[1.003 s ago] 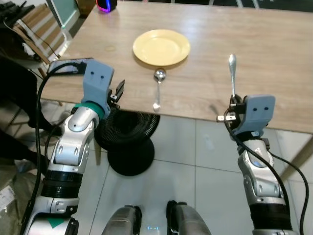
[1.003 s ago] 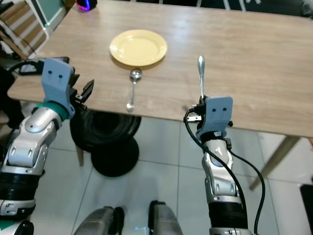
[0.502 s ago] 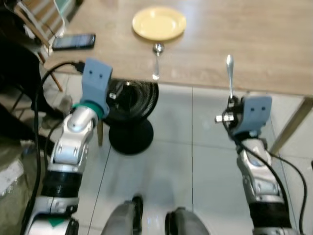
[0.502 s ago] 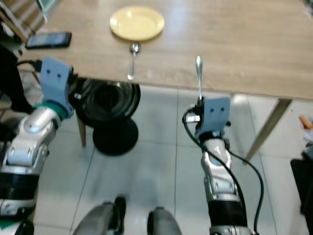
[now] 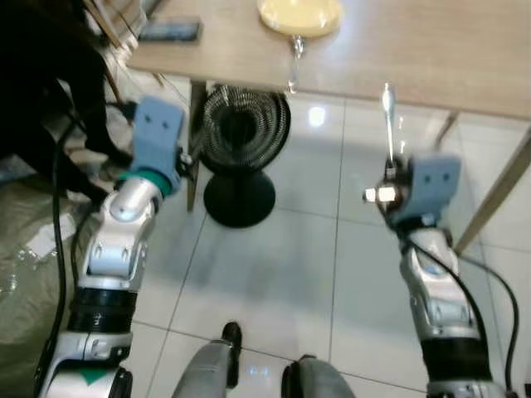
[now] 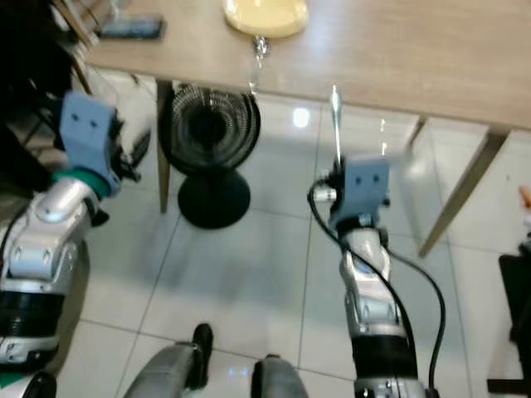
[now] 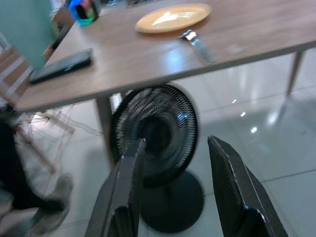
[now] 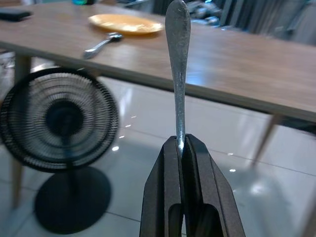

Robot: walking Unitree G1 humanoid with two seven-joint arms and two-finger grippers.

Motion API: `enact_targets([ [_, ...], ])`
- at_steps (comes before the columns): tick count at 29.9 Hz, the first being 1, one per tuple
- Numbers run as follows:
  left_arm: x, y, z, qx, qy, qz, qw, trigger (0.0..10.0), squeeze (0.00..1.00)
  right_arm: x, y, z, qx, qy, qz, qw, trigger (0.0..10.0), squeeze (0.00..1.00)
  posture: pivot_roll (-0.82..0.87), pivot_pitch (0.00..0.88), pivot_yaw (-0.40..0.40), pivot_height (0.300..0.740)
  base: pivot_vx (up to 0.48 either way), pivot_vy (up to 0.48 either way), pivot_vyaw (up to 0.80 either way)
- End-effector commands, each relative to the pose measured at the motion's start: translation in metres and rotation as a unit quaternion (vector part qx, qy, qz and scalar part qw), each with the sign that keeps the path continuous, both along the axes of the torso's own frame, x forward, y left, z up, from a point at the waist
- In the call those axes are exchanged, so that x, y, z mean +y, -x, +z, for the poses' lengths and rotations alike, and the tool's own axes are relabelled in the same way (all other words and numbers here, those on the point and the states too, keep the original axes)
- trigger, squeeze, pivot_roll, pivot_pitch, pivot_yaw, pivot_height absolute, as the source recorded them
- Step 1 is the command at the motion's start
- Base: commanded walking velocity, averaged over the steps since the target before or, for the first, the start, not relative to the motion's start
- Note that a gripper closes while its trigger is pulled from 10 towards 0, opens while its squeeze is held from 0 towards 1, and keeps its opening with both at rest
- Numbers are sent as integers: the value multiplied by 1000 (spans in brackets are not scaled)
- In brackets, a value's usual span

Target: Setting the table

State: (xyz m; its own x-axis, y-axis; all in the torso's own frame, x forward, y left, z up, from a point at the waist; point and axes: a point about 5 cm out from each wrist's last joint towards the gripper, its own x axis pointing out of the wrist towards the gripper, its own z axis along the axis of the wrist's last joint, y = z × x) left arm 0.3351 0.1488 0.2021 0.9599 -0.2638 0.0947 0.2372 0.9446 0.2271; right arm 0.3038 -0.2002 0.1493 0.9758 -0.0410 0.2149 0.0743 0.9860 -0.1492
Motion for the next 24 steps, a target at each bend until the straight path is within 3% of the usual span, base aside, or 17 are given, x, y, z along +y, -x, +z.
enact_targets([
  [1, 2, 0, -2, 4, 2, 3, 1000, 10000, 0, 0, 1, -3, 4, -4, -1, 1000, 10000, 0, 24, 57, 53, 740, -352, 0, 0],
  [24, 1, 0, -2, 4, 2, -1, 1000, 10000, 0, 0, 1, -5, 6, -4, -1, 1000, 10000, 0, 22, 62, 58, 740, -353, 0, 0],
])
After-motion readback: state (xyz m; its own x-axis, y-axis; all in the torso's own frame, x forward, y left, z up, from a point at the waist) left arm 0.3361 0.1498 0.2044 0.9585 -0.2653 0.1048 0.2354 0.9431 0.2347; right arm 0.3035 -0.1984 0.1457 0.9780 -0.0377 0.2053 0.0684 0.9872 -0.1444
